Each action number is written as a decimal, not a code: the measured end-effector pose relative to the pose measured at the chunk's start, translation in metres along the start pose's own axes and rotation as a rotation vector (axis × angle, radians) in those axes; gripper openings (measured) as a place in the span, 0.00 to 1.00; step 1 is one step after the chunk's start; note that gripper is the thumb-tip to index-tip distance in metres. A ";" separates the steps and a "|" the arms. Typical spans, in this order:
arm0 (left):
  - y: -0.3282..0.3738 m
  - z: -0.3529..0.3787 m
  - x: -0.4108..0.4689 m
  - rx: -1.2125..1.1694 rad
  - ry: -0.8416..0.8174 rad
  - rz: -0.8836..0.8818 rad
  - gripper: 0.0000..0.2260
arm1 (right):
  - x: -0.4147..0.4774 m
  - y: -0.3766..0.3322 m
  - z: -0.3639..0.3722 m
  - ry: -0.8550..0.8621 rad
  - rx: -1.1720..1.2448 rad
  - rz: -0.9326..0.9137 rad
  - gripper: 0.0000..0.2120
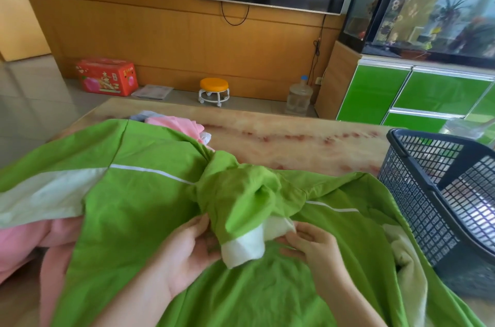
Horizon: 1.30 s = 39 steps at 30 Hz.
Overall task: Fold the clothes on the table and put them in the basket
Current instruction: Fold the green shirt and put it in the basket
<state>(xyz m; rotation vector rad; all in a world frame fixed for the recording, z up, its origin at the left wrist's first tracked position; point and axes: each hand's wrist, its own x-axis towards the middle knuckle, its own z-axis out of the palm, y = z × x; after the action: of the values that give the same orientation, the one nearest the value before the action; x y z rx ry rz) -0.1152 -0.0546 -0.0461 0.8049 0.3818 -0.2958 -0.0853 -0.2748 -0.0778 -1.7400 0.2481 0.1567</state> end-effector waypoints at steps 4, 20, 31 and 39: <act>-0.023 -0.015 -0.028 0.769 -0.043 -0.171 0.04 | -0.013 0.019 -0.023 0.057 -0.650 -0.069 0.12; -0.031 0.034 -0.012 1.389 -0.041 0.802 0.06 | -0.041 0.001 -0.003 -0.044 0.167 0.070 0.03; -0.043 -0.019 -0.031 1.604 -0.143 0.635 0.38 | -0.064 0.025 -0.036 -0.033 -0.527 -0.039 0.11; -0.027 -0.032 -0.033 1.500 0.466 0.342 0.29 | -0.075 -0.001 -0.018 -0.177 -0.330 0.167 0.30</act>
<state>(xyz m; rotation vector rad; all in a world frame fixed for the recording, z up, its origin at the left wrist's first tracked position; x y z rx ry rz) -0.1623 -0.0453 -0.0693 2.4083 0.4131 -0.0127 -0.1580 -0.2869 -0.0559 -2.0170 0.2477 0.4945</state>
